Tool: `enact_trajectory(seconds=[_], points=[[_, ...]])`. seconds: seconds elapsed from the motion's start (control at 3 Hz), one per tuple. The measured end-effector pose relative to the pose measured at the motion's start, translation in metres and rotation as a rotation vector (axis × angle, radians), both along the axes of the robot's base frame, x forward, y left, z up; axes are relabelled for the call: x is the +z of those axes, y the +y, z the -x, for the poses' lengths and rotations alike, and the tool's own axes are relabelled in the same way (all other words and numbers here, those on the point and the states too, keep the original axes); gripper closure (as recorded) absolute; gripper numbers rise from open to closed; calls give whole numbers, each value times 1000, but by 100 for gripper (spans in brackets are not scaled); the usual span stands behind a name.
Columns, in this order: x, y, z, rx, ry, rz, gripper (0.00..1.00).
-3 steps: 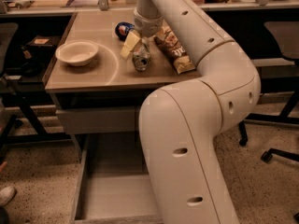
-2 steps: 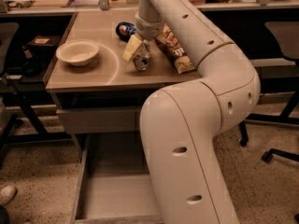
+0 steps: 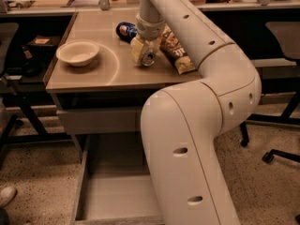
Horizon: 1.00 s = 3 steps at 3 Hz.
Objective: Place 7up can into middle drawer
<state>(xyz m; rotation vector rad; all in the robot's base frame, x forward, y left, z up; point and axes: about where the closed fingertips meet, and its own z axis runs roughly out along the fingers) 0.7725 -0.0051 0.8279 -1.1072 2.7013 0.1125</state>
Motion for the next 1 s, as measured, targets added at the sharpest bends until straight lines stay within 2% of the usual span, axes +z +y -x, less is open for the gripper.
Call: enact_trajectory(seconds=[0.67, 1.0], points=[[0, 0, 0, 0, 0, 0, 87], [17, 7, -1, 67, -78, -40, 100]])
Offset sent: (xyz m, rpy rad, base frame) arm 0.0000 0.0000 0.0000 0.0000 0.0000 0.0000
